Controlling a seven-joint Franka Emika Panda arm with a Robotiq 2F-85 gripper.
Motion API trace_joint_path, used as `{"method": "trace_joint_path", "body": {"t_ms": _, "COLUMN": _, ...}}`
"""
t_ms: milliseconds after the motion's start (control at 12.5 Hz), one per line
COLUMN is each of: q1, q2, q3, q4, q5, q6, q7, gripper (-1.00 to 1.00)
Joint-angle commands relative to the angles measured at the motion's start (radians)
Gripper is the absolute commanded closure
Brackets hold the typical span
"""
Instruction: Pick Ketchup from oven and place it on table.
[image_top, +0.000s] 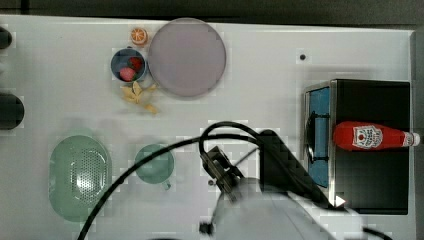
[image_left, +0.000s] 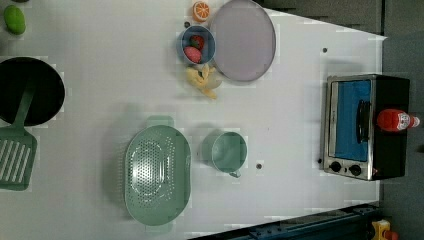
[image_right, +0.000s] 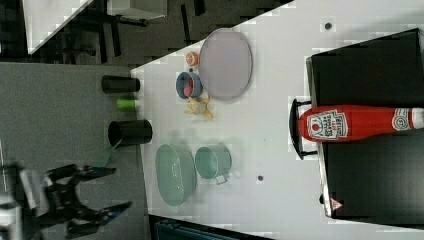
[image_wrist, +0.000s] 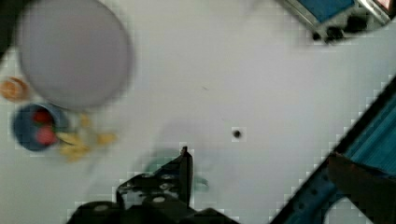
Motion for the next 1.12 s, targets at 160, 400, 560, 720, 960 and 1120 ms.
{"method": "trace_joint_path", "body": {"t_ms": 160, "q1": -0.027, "q2": 0.107, "q3": -0.077, "q4": -0.009, "q5": 0.013, "q6": 0.104, "q7": -0.001, "gripper": -1.00}}
{"method": "trace_joint_path", "body": {"t_ms": 400, "q1": -0.042, "q2": 0.171, "q3": -0.185, "q4": -0.007, "q5": 0.013, "q6": 0.140, "q7": -0.001, "gripper": -1.00}}
{"method": "trace_joint_path", "body": {"t_ms": 560, "q1": -0.046, "q2": 0.232, "q3": -0.269, "q4": -0.006, "q5": 0.013, "q6": 0.167, "q7": -0.001, "gripper": -1.00}}
{"method": "trace_joint_path", "body": {"t_ms": 720, "q1": -0.050, "q2": 0.309, "q3": -0.362, "q4": -0.005, "q5": 0.012, "q6": 0.271, "q7": -0.001, "gripper": -1.00}}
{"method": "trace_joint_path", "body": {"t_ms": 960, "q1": -0.061, "q2": 0.428, "q3": -0.474, "q4": 0.003, "q5": 0.012, "q6": 0.476, "q7": -0.001, "gripper": -1.00}}
{"method": "trace_joint_path", "body": {"t_ms": 1120, "q1": -0.064, "q2": 0.519, "q3": -0.514, "q4": 0.036, "q5": 0.013, "q6": 0.519, "q7": 0.000, "gripper": -1.00}}
